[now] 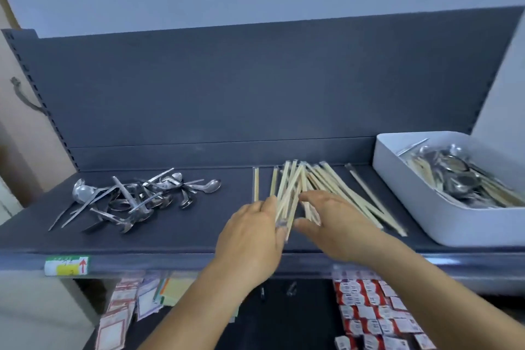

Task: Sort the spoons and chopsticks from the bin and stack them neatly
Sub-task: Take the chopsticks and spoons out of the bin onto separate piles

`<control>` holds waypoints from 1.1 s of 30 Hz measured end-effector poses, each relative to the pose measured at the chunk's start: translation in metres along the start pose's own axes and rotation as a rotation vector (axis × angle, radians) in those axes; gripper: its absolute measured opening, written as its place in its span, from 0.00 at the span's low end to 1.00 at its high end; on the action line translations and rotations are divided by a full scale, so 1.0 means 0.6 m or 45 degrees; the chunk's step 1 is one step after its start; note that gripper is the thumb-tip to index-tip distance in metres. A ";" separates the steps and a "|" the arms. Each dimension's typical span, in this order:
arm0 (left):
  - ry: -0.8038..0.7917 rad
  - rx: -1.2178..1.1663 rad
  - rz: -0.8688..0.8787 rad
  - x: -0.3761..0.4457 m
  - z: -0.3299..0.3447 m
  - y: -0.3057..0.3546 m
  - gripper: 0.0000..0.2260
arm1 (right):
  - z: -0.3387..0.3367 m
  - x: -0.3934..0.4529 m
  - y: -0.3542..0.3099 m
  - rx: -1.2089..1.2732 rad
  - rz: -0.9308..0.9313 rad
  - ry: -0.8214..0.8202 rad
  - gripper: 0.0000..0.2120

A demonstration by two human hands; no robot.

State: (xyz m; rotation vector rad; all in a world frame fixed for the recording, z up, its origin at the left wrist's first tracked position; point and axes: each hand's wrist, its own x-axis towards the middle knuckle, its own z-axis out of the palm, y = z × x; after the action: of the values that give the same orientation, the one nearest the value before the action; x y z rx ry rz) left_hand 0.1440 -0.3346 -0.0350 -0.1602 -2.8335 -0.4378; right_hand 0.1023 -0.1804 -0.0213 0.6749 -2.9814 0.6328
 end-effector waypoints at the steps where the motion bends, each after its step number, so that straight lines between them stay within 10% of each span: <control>1: -0.003 -0.007 0.038 0.007 0.005 0.019 0.23 | -0.010 -0.010 0.016 -0.011 0.021 0.020 0.29; 33: -0.473 0.170 0.084 0.346 0.246 0.490 0.19 | -0.234 0.007 0.593 -0.020 0.316 -0.061 0.17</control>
State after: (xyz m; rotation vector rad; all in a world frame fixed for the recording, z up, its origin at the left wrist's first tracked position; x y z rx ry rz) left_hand -0.0476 0.0040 -0.0301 -0.3388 -3.1962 -0.2216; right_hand -0.0594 0.1665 -0.0282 0.3247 -3.1390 0.6102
